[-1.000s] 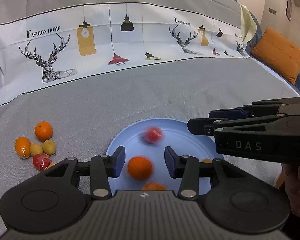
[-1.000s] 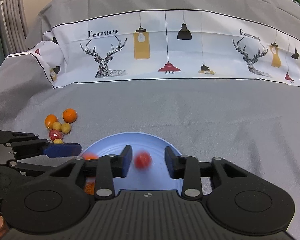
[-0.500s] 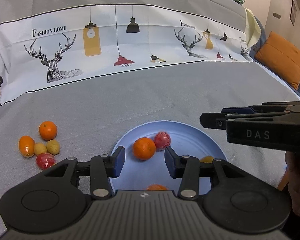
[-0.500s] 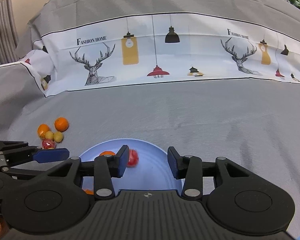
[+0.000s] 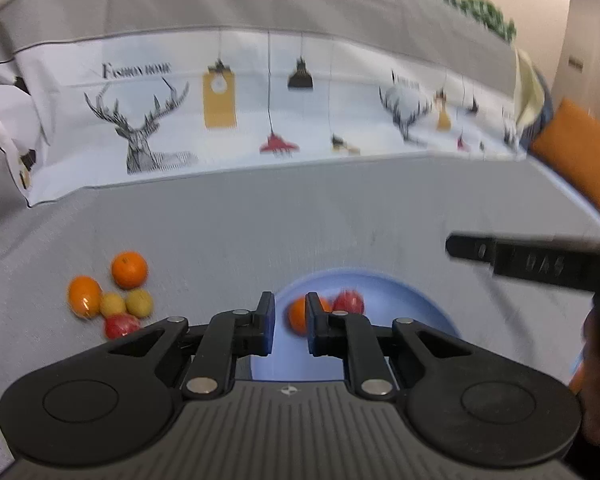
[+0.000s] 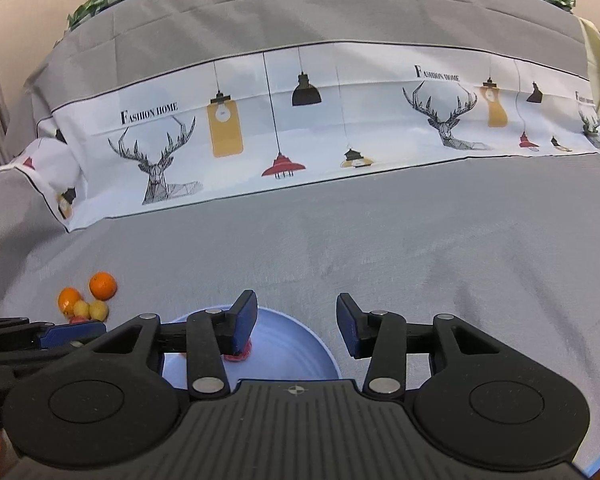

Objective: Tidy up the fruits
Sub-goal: 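Return both tools to the fruit pile and close on new fruits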

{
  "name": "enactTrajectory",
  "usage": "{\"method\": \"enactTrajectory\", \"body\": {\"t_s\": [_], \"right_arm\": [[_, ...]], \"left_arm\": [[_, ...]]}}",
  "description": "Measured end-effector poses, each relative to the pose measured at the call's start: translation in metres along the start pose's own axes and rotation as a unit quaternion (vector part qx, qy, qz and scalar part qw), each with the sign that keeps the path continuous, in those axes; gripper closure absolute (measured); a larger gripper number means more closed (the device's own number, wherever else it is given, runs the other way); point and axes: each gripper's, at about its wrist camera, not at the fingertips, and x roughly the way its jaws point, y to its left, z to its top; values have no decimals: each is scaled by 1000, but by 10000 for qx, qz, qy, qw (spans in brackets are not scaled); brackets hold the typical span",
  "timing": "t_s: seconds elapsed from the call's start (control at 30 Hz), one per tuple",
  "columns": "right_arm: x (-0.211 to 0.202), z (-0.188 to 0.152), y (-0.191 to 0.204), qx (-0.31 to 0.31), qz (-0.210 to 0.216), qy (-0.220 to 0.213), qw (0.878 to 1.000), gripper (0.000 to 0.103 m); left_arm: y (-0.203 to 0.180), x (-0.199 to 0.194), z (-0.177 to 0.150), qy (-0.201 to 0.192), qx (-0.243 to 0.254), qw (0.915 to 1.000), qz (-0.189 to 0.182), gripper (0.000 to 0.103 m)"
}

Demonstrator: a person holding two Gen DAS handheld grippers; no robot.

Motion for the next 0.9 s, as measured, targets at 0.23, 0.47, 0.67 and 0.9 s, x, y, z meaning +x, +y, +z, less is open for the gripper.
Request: {"method": "enactTrajectory", "body": {"t_s": [0.23,0.47,0.67,0.9], "right_arm": [[-7,2,8,7,219,-198,9996,84],[-5,4,25,-161,369,-167,9990,84],[3,1,40,-375,274,91,9989,84],[22,-11,59,-676,220,855,9938,61]], "left_arm": [[40,-40,35,-452,-91,9988,154,86],[93,-38,32,-275,-1019,9926,608,86],[99,-30,35,-180,-1132,9916,606,85],[104,-19,33,69,-1169,9909,660,83]]}}
